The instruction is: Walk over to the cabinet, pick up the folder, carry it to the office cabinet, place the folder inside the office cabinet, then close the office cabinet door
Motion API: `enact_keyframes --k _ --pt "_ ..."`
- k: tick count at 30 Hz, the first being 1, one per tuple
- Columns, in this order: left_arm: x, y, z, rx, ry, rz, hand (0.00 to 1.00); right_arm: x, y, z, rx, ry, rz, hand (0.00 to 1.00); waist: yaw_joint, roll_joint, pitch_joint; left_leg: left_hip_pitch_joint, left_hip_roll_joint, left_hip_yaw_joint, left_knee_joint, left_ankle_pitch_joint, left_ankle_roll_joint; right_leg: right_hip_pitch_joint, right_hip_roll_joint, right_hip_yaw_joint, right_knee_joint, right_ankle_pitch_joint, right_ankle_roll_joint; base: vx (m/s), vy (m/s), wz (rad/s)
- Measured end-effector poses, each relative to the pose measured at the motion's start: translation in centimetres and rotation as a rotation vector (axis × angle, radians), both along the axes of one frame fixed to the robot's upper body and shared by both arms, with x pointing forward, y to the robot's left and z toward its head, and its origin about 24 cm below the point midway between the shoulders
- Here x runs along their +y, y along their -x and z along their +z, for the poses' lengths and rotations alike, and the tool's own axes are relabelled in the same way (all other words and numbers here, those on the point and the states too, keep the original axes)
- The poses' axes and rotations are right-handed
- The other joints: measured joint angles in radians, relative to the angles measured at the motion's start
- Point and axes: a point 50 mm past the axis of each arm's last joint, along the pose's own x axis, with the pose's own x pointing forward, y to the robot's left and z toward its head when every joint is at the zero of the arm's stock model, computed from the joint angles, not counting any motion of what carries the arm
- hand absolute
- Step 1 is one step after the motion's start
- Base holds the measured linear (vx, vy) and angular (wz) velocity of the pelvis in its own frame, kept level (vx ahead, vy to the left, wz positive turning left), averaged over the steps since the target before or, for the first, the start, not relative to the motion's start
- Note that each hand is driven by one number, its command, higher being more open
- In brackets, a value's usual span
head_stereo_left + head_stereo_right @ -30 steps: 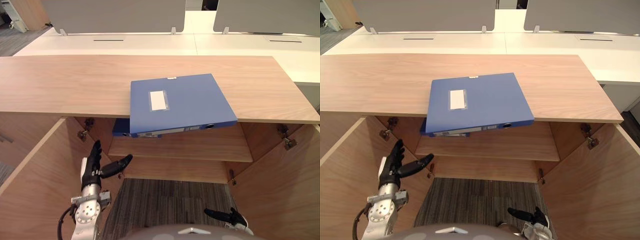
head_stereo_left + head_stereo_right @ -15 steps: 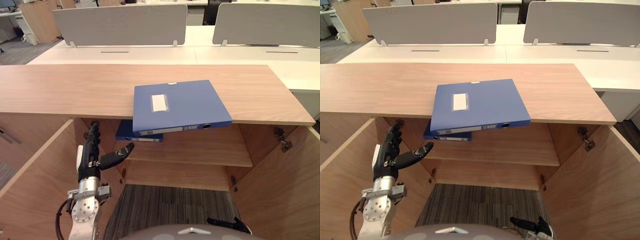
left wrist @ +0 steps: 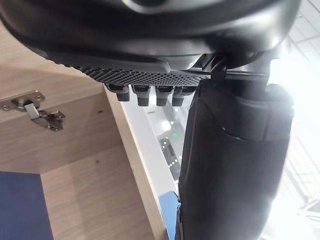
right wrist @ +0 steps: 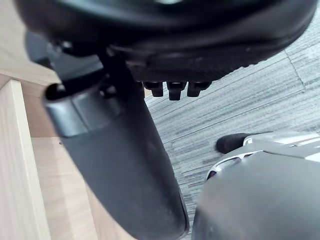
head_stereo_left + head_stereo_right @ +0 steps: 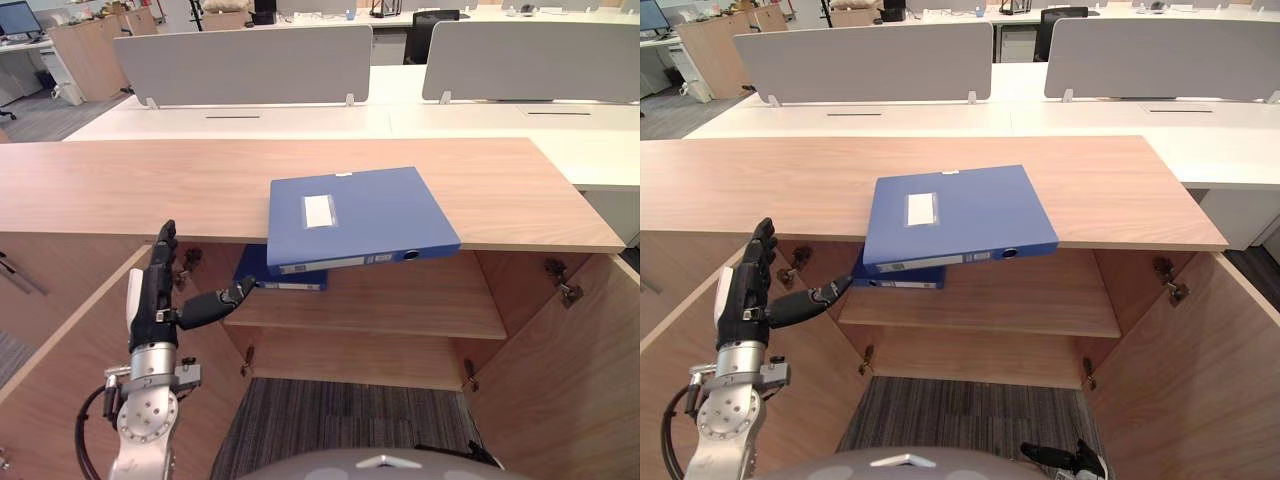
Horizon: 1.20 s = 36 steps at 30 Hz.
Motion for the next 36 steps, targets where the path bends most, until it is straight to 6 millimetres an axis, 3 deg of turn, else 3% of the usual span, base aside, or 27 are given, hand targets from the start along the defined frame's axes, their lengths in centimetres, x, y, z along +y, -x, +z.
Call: enact_keyframes --k 9,20,26,29,32,36 --pt "0.4 -0.7 4.1 -0.183 -0.067 -0.044 1.00 -0.3 1.6 -0.3 0.059 -0.015 0.004 1.00 0.000 0.001 -0.014 0.000 0.009 0.006 0.024 -0.016 -0.008 -0.028 0.005 0.035 0.084 -0.055 -0.005 0.00 -0.015 -0.02" --pt "-0.6 -2.1 5.5 -0.296 0.072 -0.179 1.00 -0.2 1.9 -0.3 0.064 -0.033 0.020 1.00 -0.003 0.000 -0.026 0.005 0.040 0.015 0.035 -0.028 -0.025 -0.061 0.034 0.062 0.151 -0.102 -0.026 -0.01 -0.047 -0.05" --pt "-2.6 -3.6 5.4 -0.279 0.063 -0.267 1.00 -0.3 1.7 -0.3 0.070 -0.024 0.048 1.00 -0.011 0.005 -0.029 0.005 0.042 0.024 0.037 -0.028 -0.026 -0.067 0.037 0.072 0.158 -0.103 -0.028 -0.01 0.002 -0.04" --pt "-4.9 -4.5 5.3 -0.293 0.069 -0.331 1.00 -0.4 1.8 -0.3 0.072 -0.022 0.047 1.00 -0.011 0.001 -0.029 0.006 0.040 0.026 0.032 -0.028 -0.026 -0.069 0.035 0.072 0.159 -0.101 -0.029 -0.01 0.003 -0.02" --pt "-6.9 -5.2 4.9 -0.248 -0.023 -0.445 1.00 -0.3 1.5 -0.3 0.069 -0.020 0.056 1.00 -0.023 0.000 -0.028 0.011 0.039 0.027 0.026 -0.028 -0.026 -0.063 0.035 0.072 0.150 -0.096 -0.031 0.00 0.000 0.00" --pt "-8.1 -5.5 4.4 -0.212 -0.153 -0.517 1.00 -0.4 1.5 -0.3 0.077 -0.014 0.055 1.00 -0.046 0.004 -0.028 0.023 0.039 0.030 0.015 -0.029 -0.026 -0.038 0.040 0.073 0.104 -0.075 -0.030 0.00 0.000 0.00"
